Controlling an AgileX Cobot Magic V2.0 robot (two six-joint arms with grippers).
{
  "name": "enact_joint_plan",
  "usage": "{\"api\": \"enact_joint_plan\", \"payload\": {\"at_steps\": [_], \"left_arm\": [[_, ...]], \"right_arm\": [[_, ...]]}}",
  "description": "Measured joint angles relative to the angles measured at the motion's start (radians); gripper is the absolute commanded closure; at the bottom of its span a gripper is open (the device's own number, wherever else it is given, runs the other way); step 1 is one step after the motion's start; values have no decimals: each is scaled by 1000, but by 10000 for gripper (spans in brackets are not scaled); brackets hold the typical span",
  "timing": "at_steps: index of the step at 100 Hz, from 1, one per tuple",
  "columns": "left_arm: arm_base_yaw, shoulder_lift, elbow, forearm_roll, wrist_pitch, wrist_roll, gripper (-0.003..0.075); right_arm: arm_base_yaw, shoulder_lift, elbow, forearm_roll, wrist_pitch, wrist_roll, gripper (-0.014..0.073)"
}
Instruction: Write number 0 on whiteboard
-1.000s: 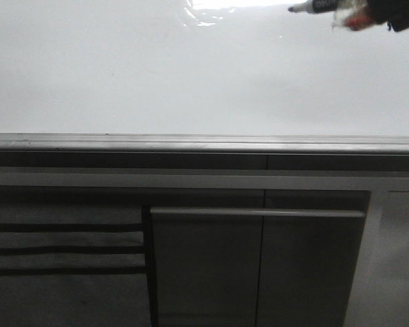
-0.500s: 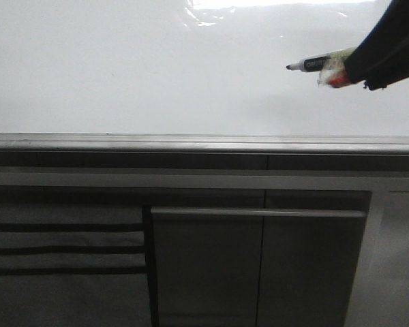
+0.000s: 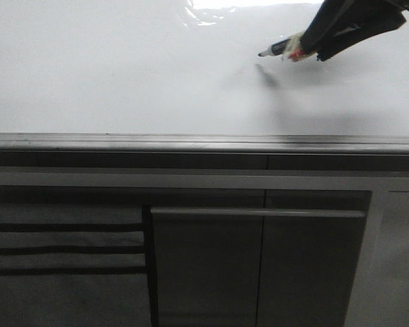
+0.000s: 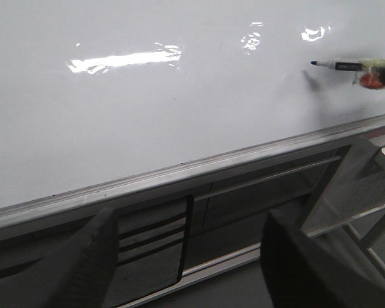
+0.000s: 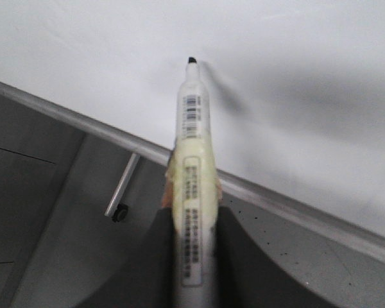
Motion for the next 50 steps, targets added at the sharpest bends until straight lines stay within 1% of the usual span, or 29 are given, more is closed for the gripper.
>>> {"api": "enact_joint_plan", "payload": {"at_steps": [6, 15, 28, 50], "left_arm": [[0, 0, 0, 0, 0, -1, 281], [2, 2, 0, -2, 0, -1, 281], [2, 2, 0, -2, 0, -1, 281], [2, 2, 0, -2, 0, -2, 281]], "right_arm": [[0, 51, -56, 0, 27, -2, 641], [0, 116, -121, 4, 117, -10, 641], [3, 186, -164, -32, 251, -11, 641], [-46, 190, -201, -70, 326, -11, 641]]}}
